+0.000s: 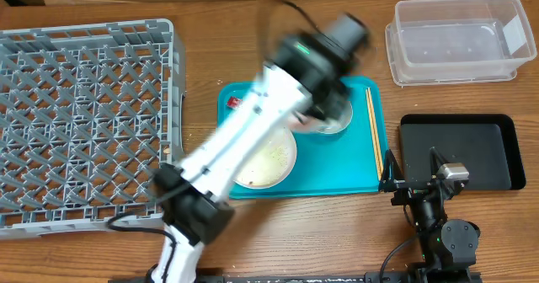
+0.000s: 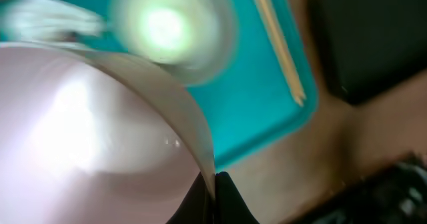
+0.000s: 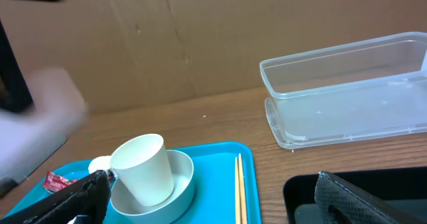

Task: Sort waste into correct bins and load items into the dishwasher
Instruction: 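Lift the pink bowl and carry it left over the dish rack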

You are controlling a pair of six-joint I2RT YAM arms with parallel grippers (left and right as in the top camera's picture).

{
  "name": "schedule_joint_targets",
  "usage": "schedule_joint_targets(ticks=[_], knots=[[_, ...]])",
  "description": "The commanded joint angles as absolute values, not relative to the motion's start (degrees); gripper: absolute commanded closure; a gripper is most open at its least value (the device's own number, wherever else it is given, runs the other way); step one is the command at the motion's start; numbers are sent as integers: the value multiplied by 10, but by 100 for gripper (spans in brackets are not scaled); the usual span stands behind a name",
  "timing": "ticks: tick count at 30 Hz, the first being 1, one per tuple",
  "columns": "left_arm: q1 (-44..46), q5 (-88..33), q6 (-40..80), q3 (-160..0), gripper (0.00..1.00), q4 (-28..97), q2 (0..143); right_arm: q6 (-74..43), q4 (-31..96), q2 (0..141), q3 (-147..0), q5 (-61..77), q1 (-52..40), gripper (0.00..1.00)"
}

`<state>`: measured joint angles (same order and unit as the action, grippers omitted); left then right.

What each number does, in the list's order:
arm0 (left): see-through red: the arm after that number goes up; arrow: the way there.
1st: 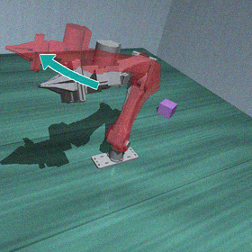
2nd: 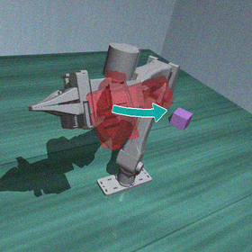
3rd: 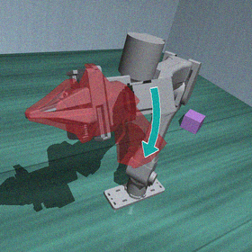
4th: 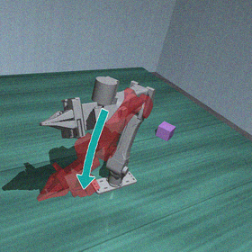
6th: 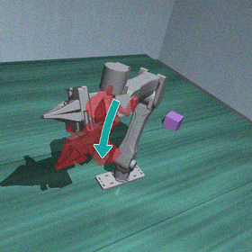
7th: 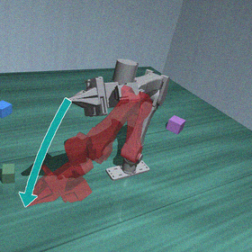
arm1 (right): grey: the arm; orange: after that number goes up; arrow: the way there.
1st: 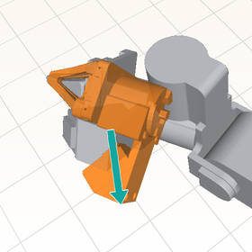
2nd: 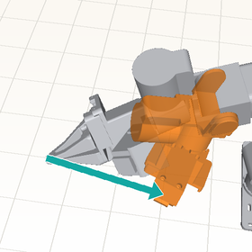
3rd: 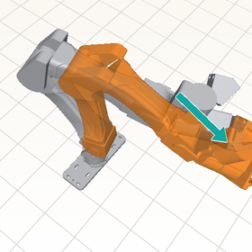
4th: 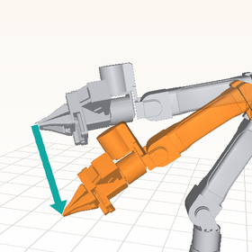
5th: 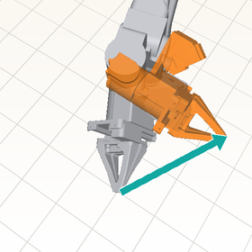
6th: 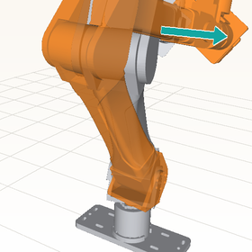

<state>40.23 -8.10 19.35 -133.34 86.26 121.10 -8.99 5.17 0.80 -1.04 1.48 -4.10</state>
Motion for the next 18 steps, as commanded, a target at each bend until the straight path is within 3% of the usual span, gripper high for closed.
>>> schedule_joint_targets(ticks=[1,12,18], knots=[[271,-73,193,-1374,96,896,1213,-92,48,2,-4,12,-38,0],[-145,-549,12,-1366,96,899,1215,-92,48,2,-4,12,-38,0],[-305,-733,-125,-1300,96,899,1215,-92,48,2,-5,12,-38,0]])
